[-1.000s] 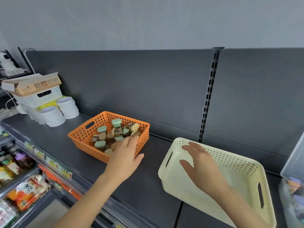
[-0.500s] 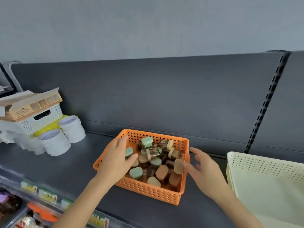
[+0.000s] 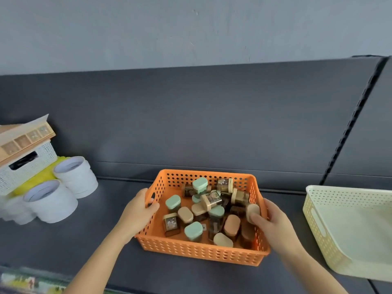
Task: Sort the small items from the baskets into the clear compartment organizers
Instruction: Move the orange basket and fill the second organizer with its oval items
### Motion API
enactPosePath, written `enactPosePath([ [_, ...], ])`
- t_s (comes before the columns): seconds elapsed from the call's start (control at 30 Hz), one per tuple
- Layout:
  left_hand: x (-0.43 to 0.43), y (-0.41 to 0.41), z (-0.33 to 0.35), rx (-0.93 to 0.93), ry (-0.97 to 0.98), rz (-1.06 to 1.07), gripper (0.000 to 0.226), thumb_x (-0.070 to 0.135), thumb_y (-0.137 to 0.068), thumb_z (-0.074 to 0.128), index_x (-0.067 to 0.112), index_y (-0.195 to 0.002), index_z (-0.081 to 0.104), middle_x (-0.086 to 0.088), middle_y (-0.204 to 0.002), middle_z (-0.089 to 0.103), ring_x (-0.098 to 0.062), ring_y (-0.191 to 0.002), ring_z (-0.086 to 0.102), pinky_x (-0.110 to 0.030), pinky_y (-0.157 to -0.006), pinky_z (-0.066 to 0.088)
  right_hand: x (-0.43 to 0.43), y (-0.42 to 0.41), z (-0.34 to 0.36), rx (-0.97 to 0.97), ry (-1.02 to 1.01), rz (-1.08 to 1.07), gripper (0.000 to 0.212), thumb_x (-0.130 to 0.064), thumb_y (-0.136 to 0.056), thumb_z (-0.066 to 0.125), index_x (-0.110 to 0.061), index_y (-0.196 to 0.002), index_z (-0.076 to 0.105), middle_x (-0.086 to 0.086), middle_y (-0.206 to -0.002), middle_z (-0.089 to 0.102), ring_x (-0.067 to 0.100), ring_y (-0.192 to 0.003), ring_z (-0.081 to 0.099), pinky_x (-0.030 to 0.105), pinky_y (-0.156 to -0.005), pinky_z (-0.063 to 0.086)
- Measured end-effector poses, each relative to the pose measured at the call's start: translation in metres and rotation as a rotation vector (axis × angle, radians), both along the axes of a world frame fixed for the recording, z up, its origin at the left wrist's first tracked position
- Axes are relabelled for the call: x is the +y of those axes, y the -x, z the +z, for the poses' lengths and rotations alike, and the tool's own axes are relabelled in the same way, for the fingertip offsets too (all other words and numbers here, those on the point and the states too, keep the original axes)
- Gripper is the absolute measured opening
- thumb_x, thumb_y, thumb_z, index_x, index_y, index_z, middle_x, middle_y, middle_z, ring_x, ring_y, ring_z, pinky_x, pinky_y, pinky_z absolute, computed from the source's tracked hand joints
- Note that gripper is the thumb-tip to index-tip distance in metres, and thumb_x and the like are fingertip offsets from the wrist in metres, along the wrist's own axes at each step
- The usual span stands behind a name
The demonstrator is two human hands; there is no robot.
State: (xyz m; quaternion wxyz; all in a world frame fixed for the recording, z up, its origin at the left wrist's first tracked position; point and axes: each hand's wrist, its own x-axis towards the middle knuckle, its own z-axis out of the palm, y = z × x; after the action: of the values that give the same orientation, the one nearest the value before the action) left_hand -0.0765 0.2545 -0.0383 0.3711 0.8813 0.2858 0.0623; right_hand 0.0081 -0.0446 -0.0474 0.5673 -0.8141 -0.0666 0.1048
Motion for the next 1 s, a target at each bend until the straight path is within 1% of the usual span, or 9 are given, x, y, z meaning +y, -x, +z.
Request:
enactPosePath([
  [0.1, 0.0, -0.002, 0.0, -0.014, -0.069, 0.032, 0.043, 0.017, -0.098, 0.048, 0.016, -0.141, 0.039, -0.005, -0.13, 0.057, -0.019, -0.108, 0.058, -0.03, -0.082, 0.049, 0.004, 0.002, 0.003, -0.012, -0.009, -0.056, 0.014, -0.017, -0.094, 0.055, -0.028, -0.1, 0.06, -0.007, -0.095, 0.068, 0.011, -0.088, 0.065, 0.03, -0.073, 0.052],
  [0.23, -0.008, -0.001, 0.005, -0.045, -0.198, 0.032, 0.036, 0.007, -0.098, 0.046, 0.012, -0.134, 0.049, -0.007, -0.126, 0.06, -0.022, -0.106, 0.058, -0.029, -0.082, 0.047, 0.006, 0.011, 0.008, 0.025, -0.088, -0.137, 0.018, -0.008, -0.093, 0.051, -0.019, -0.087, 0.063, -0.003, -0.084, 0.07, 0.017, -0.084, 0.066, 0.037, -0.074, 0.054],
  [0.33, -0.013, 0.003, 0.009, -0.085, -0.156, 0.035, 0.037, 0.006, -0.097, 0.047, 0.014, -0.132, 0.052, -0.005, -0.12, 0.062, -0.018, -0.098, 0.058, -0.031, -0.079, 0.049, 0.0, 0.019, 0.011, 0.031, -0.148, -0.167, 0.018, -0.005, -0.092, 0.05, -0.014, -0.084, 0.064, -0.002, -0.078, 0.07, 0.019, -0.081, 0.066, 0.031, -0.068, 0.051],
  [0.43, -0.018, 0.01, 0.017, -0.132, -0.1, 0.034, 0.033, 0.01, -0.097, 0.047, 0.018, -0.127, 0.056, 0.001, -0.11, 0.065, -0.017, -0.094, 0.062, -0.033, -0.074, 0.052, -0.01, 0.027, 0.021, 0.006, -0.173, -0.189, 0.02, -0.006, -0.092, 0.051, -0.019, -0.087, 0.066, -0.004, -0.078, 0.07, 0.017, -0.08, 0.066, 0.03, -0.069, 0.051],
  [0.53, -0.03, 0.012, 0.034, -0.188, -0.014, 0.035, 0.026, 0.012, -0.098, 0.047, 0.023, -0.119, 0.058, 0.002, -0.108, 0.065, -0.017, -0.093, 0.061, -0.034, -0.072, 0.05, -0.021, 0.032, 0.038, -0.027, -0.17, -0.201, 0.02, -0.009, -0.092, 0.051, -0.022, -0.089, 0.066, -0.004, -0.08, 0.07, 0.017, -0.082, 0.067, 0.034, -0.07, 0.054],
  [0.67, -0.051, 0.009, 0.056, -0.239, 0.053, -0.024, 0.021, 0.012, -0.097, 0.048, 0.022, -0.111, 0.06, 0.003, -0.098, 0.067, -0.016, -0.087, 0.063, -0.034, -0.066, 0.049, -0.042, 0.037, 0.057, -0.045, -0.18, -0.275, 0.017, -0.011, -0.092, 0.051, -0.019, -0.088, 0.066, 0.005, -0.081, 0.07, 0.028, -0.082, 0.067, 0.047, -0.074, 0.059],
  [0.77, -0.072, 0.004, 0.072, -0.275, 0.11, -0.092, 0.014, 0.013, -0.095, 0.052, 0.022, -0.1, 0.061, 0.002, -0.093, 0.068, -0.016, -0.084, 0.065, -0.035, -0.065, 0.05, -0.063, 0.045, 0.074, -0.053, -0.207, -0.325, 0.018, -0.012, -0.092, 0.051, -0.018, -0.085, 0.067, 0.008, -0.08, 0.07, 0.03, -0.083, 0.067, 0.047, -0.074, 0.059],
  [0.9, -0.102, -0.006, 0.087, -0.309, 0.143, -0.203, 0.01, 0.019, -0.094, 0.056, 0.024, -0.098, 0.063, 0.003, -0.088, 0.071, -0.015, -0.08, 0.068, -0.033, -0.062, 0.05, -0.094, 0.056, 0.089, -0.077, -0.231, -0.408, 0.02, -0.014, -0.094, 0.052, -0.022, -0.083, 0.067, 0.009, -0.081, 0.071, 0.032, -0.083, 0.068, 0.052, -0.077, 0.057],
  [1.0, -0.128, -0.014, 0.093, -0.315, 0.163, -0.263, 0.008, 0.019, -0.093, 0.059, 0.025, -0.09, 0.062, 0.002, -0.085, 0.071, -0.016, -0.079, 0.068, -0.033, -0.063, 0.05, -0.119, 0.062, 0.094, -0.099, -0.23, -0.472, 0.02, -0.013, -0.093, 0.053, -0.022, -0.082, 0.067, 0.007, -0.079, 0.071, 0.029, -0.081, 0.069, 0.048, -0.075, 0.058],
])
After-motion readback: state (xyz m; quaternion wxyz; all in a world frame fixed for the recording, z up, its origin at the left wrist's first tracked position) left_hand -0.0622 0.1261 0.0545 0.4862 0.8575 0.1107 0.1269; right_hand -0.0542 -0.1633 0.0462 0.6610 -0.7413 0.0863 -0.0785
